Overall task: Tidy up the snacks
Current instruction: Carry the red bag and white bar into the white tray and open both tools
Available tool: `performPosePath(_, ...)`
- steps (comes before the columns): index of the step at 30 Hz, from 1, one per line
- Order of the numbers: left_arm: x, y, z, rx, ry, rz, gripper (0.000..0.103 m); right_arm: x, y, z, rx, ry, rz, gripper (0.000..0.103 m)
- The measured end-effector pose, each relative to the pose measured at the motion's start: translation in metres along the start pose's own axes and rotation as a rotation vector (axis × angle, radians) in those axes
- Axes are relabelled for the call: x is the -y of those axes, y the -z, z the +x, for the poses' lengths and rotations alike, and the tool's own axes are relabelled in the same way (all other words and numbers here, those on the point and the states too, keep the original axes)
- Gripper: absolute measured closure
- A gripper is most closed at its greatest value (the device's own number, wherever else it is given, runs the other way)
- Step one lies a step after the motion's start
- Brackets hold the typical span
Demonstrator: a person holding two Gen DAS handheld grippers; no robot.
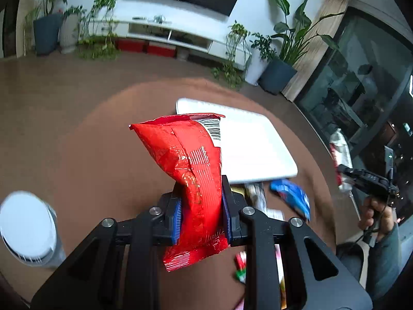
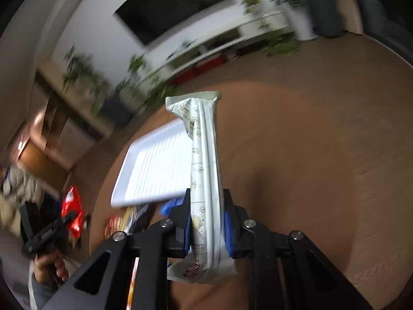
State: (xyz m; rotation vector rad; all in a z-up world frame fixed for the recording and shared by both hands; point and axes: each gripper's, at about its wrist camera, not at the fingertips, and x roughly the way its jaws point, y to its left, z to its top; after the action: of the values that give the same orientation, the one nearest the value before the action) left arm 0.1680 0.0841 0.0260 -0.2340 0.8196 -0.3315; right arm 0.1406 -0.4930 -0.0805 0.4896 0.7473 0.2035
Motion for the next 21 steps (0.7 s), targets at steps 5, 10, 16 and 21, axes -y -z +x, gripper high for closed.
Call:
performPosePath(5, 0.016, -0.046, 0.019, 0.002, -0.003, 0.072, 0.08, -0.023, -0.039, 0.0, 0.071, -0.007, -0.018, 0.082)
performPosePath(10, 0.049, -0.078, 0.073, -0.063, 0.001, 0.149, 0.08, -0.094, -0.052, 0.057, -0.029, -0.083, -0.144, 0.082)
performPosePath(16, 0.065, -0.078, 0.137, -0.148, -0.041, 0.181, 0.08, -0.128, -0.037, 0.146, -0.186, -0.048, -0.215, 0.082)
performPosePath(21, 0.064, -0.071, 0.189, -0.211, -0.081, 0.169, 0.08, -0.114, -0.032, 0.191, -0.262, 0.017, -0.197, 0.082)
